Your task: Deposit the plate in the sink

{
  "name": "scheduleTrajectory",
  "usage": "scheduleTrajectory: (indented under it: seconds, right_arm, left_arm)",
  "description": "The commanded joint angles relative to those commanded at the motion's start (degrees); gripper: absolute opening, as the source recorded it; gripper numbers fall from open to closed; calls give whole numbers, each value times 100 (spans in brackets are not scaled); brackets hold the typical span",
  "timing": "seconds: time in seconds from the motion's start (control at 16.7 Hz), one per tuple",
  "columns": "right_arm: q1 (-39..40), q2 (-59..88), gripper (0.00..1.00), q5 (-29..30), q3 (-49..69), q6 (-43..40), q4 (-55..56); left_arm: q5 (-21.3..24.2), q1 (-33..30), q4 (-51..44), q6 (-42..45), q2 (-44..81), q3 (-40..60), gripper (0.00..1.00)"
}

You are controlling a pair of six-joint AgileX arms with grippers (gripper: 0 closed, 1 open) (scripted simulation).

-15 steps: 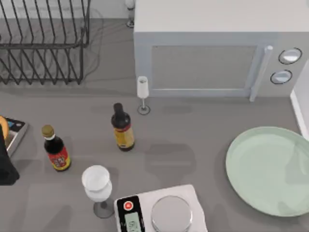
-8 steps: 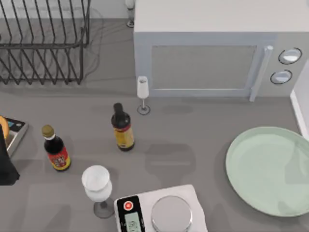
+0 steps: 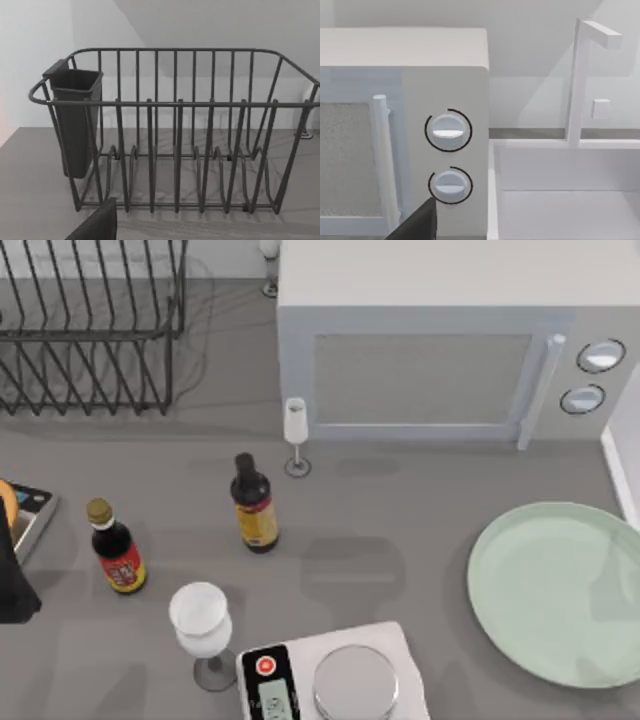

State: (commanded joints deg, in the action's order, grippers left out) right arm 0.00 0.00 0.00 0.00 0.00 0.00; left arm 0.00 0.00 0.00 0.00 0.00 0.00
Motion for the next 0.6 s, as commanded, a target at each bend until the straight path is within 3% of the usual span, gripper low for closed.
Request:
scheduleTrajectory:
  seconds: [0.6]
  right_arm:
    - [25, 60, 100, 0, 58, 25, -47]
  left_arm:
    - [0, 0, 0, 0, 0, 0, 100]
